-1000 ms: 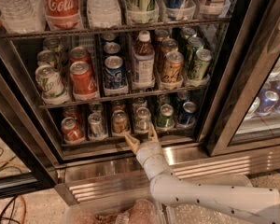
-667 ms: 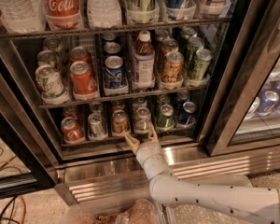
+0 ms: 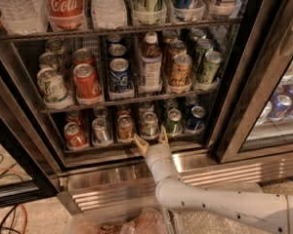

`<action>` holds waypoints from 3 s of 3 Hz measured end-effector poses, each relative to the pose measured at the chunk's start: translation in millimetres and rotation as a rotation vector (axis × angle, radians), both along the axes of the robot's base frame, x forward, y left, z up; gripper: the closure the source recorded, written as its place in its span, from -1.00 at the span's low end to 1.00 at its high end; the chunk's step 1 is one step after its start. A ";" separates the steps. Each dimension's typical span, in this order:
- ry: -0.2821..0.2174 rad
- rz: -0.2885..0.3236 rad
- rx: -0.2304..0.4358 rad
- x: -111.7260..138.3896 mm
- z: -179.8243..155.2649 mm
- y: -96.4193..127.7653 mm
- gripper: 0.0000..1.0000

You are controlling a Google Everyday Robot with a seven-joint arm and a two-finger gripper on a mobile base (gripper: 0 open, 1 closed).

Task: Pick 7up can from bottom shelf of fridge

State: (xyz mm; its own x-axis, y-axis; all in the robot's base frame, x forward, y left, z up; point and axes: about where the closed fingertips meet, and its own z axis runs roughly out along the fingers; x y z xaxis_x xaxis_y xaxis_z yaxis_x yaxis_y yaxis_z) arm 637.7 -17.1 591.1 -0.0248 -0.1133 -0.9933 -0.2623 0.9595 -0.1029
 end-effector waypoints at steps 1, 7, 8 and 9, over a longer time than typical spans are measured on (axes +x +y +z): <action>-0.035 -0.007 0.022 23.0 8.0 5.5 -0.46; -0.063 -0.003 0.041 23.0 38.8 -3.2 1.00; -0.121 0.023 0.040 12.5 72.8 -5.6 1.00; -0.124 0.060 0.033 -4.4 86.8 -9.1 1.00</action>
Offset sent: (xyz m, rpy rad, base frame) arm 0.0189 -0.0020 0.0097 0.0176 -0.0405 -0.0297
